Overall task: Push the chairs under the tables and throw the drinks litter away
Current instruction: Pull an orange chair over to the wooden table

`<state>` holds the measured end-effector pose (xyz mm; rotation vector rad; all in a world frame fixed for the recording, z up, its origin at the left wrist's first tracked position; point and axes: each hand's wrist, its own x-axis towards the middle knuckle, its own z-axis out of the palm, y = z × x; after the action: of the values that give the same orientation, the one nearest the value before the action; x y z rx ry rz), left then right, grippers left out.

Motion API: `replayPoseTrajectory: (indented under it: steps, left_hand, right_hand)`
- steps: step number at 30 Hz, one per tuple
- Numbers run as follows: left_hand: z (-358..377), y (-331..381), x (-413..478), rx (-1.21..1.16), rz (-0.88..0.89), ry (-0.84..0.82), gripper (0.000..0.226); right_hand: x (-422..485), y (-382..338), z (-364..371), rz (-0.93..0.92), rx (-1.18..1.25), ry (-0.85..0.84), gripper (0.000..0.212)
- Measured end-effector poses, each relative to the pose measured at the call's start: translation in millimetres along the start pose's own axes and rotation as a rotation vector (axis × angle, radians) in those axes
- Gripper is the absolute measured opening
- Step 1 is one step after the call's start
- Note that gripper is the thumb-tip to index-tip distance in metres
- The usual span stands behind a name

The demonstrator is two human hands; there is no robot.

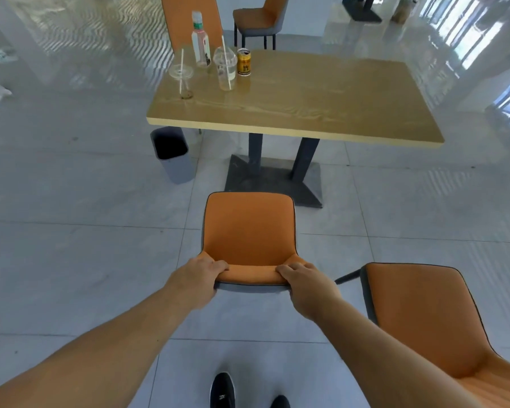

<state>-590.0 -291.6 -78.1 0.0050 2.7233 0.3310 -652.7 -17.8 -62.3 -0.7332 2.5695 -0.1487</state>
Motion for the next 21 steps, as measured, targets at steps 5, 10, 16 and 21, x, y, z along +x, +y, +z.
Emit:
replayPoseTrajectory:
  steps: [5,10,16,21]
  left_hand:
    - [-31.3,-13.2,57.6,-0.006,-0.042,0.002,0.050]
    - [-58.3,-23.9,109.5,-0.018,-0.084,0.010,0.051]
    - [-85.1,-27.8,174.5,-0.060,-0.078,0.014,0.049]
    - [-92.4,-32.2,196.1,-0.062,-0.089,0.047,0.047]
  right_hand:
    - [58.2,17.7,-25.9,-0.018,-0.006,-0.021,0.047]
    - [114.0,33.9,-52.2,-0.076,-0.024,0.010,0.044]
    - [170.4,59.5,-84.6,-0.060,-0.028,0.019,0.044]
    - [192.7,67.2,-92.5,-0.056,-0.053,0.039,0.043]
